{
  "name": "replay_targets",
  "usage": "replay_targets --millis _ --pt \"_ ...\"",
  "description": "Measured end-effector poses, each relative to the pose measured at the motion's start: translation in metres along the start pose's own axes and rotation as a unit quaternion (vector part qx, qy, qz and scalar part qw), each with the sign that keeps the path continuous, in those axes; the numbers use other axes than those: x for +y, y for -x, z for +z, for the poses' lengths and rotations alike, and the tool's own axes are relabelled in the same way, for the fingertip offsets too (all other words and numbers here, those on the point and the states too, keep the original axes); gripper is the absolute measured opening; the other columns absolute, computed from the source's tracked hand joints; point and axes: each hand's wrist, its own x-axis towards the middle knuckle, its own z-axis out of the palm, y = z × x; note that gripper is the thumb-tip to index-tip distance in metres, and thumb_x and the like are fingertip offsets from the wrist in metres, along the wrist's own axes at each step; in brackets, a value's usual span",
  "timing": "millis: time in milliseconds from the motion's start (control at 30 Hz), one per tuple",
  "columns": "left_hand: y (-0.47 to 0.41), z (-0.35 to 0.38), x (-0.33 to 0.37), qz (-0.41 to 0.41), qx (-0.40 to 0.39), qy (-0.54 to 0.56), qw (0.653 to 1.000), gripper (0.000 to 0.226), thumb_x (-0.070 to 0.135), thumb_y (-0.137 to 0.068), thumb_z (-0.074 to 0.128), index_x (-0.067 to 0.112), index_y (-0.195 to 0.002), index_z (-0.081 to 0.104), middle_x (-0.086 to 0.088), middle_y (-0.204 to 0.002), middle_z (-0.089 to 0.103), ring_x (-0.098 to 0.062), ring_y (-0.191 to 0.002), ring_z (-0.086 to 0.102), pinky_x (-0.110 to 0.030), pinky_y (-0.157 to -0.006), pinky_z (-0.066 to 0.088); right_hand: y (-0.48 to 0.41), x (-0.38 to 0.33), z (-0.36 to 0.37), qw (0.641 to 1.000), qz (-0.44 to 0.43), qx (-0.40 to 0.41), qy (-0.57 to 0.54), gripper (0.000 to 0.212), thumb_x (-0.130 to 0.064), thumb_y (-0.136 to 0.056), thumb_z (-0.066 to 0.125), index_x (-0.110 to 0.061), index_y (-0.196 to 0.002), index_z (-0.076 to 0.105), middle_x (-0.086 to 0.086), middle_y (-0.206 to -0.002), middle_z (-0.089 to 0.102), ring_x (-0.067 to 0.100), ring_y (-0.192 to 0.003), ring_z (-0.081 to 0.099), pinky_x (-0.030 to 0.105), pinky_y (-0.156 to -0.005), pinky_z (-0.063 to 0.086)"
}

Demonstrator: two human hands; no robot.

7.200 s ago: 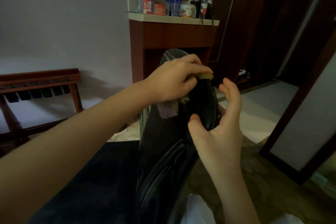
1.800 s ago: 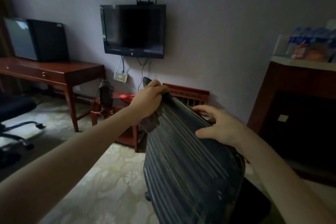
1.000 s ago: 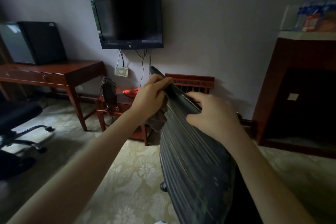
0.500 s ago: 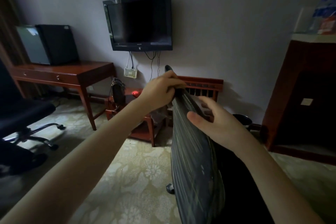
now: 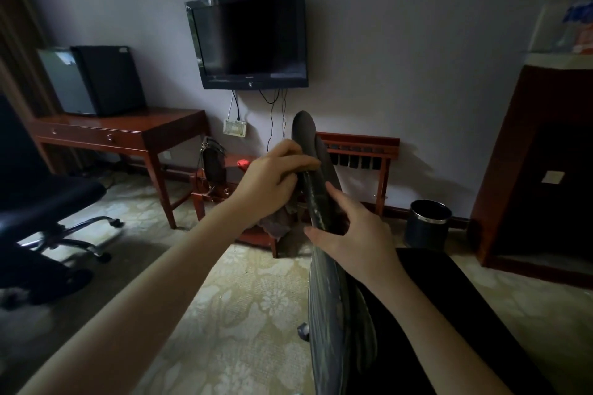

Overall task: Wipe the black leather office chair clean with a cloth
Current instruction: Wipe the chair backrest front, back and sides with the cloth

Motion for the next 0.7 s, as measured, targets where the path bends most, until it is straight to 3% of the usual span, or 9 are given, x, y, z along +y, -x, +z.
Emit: replay_targets --millis 100,233,333,467,600,700 --pt "0.023 -0.005 0.023 0.08 0.008 -0.046 0.996 0.04 0.009 -0.084 0.037 0.012 -0.111 0.067 -0.003 -0.106 0.056 -0.011 -0.092 0.056 -0.015 -0.081 0.048 -0.001 0.002 0.0 1.0 -0.014 0.0 -0.009 0.069 -0.044 -0.078 0.07 -0.04 -0.139 0.039 -0.02 -0.125 0.056 -0.001 -0.114 0.051 0.014 -0.088 0.042" --pt "0.021 -0.016 0.023 0.131 -0.041 -0.107 0.985 0.042 0.011 -0.084 0.035 0.013 -0.111 0.067 -0.005 -0.103 0.059 -0.015 -0.082 0.06 -0.022 -0.067 0.051 -0.002 0.003 0.0 0.999 -0.012 0.006 -0.029 0.066 -0.043 -0.077 0.07 -0.045 -0.136 0.039 -0.023 -0.118 0.058 -0.001 -0.111 0.052 0.006 -0.078 0.036" --pt "0.0 -0.019 0.009 0.078 -0.077 -0.127 0.986 0.046 0.018 -0.084 0.031 0.019 -0.117 0.063 -0.004 -0.109 0.054 -0.017 -0.084 0.059 -0.032 -0.066 0.055 -0.007 0.001 0.002 1.0 -0.022 -0.003 -0.022 0.067 -0.044 -0.079 0.069 -0.043 -0.138 0.037 -0.019 -0.122 0.057 0.002 -0.113 0.052 0.007 -0.076 0.034" --pt "-0.013 -0.013 -0.001 -0.019 -0.055 -0.12 0.991 0.047 0.014 -0.083 0.033 0.018 -0.119 0.062 -0.007 -0.116 0.052 -0.023 -0.093 0.058 -0.041 -0.076 0.053 -0.018 -0.003 0.012 0.999 -0.03 -0.006 -0.018 0.071 -0.046 -0.08 0.067 -0.037 -0.142 0.034 -0.016 -0.133 0.051 0.005 -0.12 0.048 0.014 -0.084 0.032" --pt "0.001 -0.014 -0.003 -0.01 -0.031 -0.088 0.996 0.041 0.003 -0.085 0.04 0.014 -0.116 0.065 -0.008 -0.112 0.054 -0.022 -0.096 0.058 -0.029 -0.081 0.05 -0.031 -0.003 0.026 1.0 -0.031 0.003 -0.001 0.075 -0.049 -0.08 0.066 -0.033 -0.144 0.031 -0.013 -0.135 0.048 0.008 -0.12 0.049 0.018 -0.083 0.035" --pt "0.013 -0.021 0.004 0.013 -0.055 -0.106 0.993 0.045 0.007 -0.082 0.036 0.016 -0.114 0.067 -0.007 -0.109 0.055 -0.021 -0.091 0.06 -0.032 -0.076 0.054 -0.042 0.0 0.034 0.998 -0.042 -0.03 0.046 0.084 -0.054 -0.081 0.062 -0.026 -0.149 0.021 -0.008 -0.148 0.035 0.013 -0.129 0.042 0.028 -0.095 0.038"
